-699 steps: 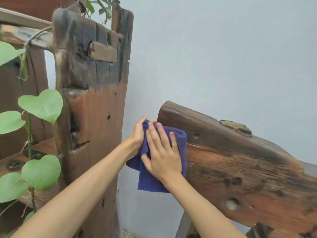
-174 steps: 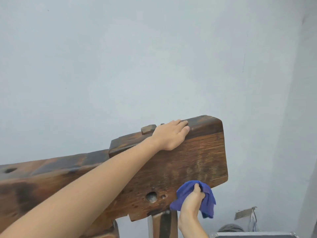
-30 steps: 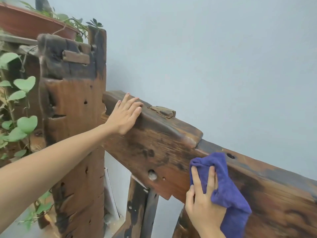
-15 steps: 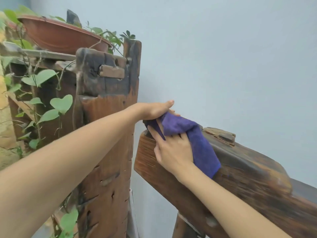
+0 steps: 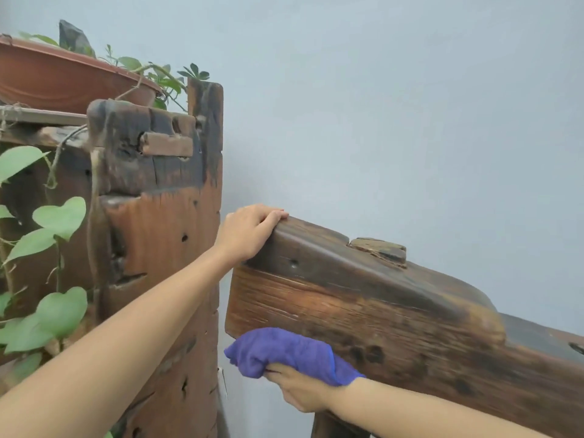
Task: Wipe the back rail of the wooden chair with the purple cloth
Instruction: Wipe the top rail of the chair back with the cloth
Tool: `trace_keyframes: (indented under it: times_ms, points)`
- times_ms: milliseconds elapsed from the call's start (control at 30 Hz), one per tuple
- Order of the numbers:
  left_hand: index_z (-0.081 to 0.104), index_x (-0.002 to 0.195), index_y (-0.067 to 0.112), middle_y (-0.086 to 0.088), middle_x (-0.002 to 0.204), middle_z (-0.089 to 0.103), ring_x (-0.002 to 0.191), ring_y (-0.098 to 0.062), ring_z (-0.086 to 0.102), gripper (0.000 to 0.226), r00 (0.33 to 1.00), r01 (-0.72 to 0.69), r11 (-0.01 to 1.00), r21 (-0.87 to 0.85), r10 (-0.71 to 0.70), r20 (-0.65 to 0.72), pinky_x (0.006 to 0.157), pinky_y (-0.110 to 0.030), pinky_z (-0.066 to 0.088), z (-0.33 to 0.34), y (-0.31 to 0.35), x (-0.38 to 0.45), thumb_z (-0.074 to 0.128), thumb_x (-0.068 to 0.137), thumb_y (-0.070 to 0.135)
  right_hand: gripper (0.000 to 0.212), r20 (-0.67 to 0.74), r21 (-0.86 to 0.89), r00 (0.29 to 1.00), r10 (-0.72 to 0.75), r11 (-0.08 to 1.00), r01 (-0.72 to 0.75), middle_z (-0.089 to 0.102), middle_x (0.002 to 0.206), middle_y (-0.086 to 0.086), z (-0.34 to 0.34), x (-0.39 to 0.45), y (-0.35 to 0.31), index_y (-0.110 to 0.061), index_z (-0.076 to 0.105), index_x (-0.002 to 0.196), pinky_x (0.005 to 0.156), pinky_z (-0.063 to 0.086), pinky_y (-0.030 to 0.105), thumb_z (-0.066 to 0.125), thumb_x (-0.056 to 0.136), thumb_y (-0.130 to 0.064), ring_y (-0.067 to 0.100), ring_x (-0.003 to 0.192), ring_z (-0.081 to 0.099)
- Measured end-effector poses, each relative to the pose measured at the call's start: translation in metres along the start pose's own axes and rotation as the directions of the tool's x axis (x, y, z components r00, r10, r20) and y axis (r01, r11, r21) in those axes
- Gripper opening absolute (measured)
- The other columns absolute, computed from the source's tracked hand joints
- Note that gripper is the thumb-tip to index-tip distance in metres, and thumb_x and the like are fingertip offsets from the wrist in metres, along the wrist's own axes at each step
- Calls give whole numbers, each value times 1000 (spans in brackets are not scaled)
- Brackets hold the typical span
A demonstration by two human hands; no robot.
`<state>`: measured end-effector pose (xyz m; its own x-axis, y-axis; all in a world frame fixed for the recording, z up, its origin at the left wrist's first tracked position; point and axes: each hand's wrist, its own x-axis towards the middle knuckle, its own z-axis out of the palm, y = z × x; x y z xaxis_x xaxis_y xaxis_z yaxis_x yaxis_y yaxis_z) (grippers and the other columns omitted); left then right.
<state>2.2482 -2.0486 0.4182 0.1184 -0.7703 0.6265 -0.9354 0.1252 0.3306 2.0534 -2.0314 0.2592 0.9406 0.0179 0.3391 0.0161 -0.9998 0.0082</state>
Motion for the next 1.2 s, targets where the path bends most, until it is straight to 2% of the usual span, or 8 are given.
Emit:
trace_keyframes:
  times_ms: [167, 367, 533, 700, 900, 1033, 1100, 1200]
  points:
    - [79, 106, 36, 15, 121, 74, 123, -17, 62, 34, 962, 58, 996, -64, -73, -263, 89, -37, 48, 17, 10, -10, 45, 102, 35, 52, 211, -251, 929, 303, 936, -248, 42, 155, 30, -69, -59, 12, 7, 48, 147, 127, 5, 28, 52, 95, 8, 43, 149, 37]
    - [78, 108, 26, -3, 122, 74, 123, -32, 59, 51, 944, 89, 996, 13, -81, -321, 89, -49, 50, 20, 21, -19, 29, 100, 39, 53, -162, -454, 921, 353, 803, -387, 65, 138, 17, -159, -141, -11, -16, 63, 142, 110, 39, 41, 71, 89, -13, 38, 122, 62]
    - [69, 116, 7, -19, 129, 66, 128, -39, 51, 62, 933, 141, 985, 96, -100, -345, 106, -56, 39, 33, 37, -30, 16, 100, 37, 52, -569, -550, 698, 434, 430, -716, 66, 140, 11, -168, -275, -30, -31, 56, 147, 91, 57, 42, 58, 95, -37, 32, 119, 70]
    - [63, 115, -5, -30, 131, 61, 129, -48, 49, 72, 981, 67, 977, 205, -26, -193, 111, -70, 29, 39, 63, -32, 12, 97, 42, 51, -384, -654, 762, 521, 430, -623, 67, 141, 1, -226, -387, -49, -33, 58, 146, 80, 60, 32, 52, 96, -40, 22, 118, 72]
    - [66, 117, 11, -12, 132, 66, 132, -32, 54, 78, 997, -27, 952, 306, 48, -62, 113, -73, 13, 79, 167, -60, 14, 95, 65, 44, -51, -263, 43, 998, 28, -964, 53, 154, -10, -308, -426, -23, -59, 37, 148, 111, 40, 44, 27, 106, -62, 27, 138, 52]
    - [62, 131, 18, -20, 145, 54, 142, -38, 38, 106, 996, 6, 921, 389, -42, 84, 114, -63, 15, 99, 245, -73, -5, 82, 83, 48, 111, -219, -124, 986, -97, -971, 63, 120, 10, -292, -378, 24, -23, 66, 111, 111, 41, 50, 32, 101, -56, 34, 124, 60]
    - [68, 126, 22, -15, 143, 58, 143, -37, 35, 110, 986, -45, 901, 431, -28, 163, 111, -59, 24, 110, 274, -74, -8, 78, 86, 47, 157, -172, -101, 982, -74, -982, 65, 125, 11, -276, -340, 38, -19, 67, 106, 111, 42, 52, 36, 95, -52, 35, 120, 61]
    - [72, 111, 27, -7, 124, 70, 130, -31, 51, 106, 974, -73, 899, 432, -29, 226, 105, -72, 24, 118, 300, -68, -10, 79, 86, 51, 188, -78, 105, 977, 121, -990, 68, 127, 7, -247, -262, 51, -22, 68, 105, 109, 41, 54, 32, 91, -55, 33, 119, 62]
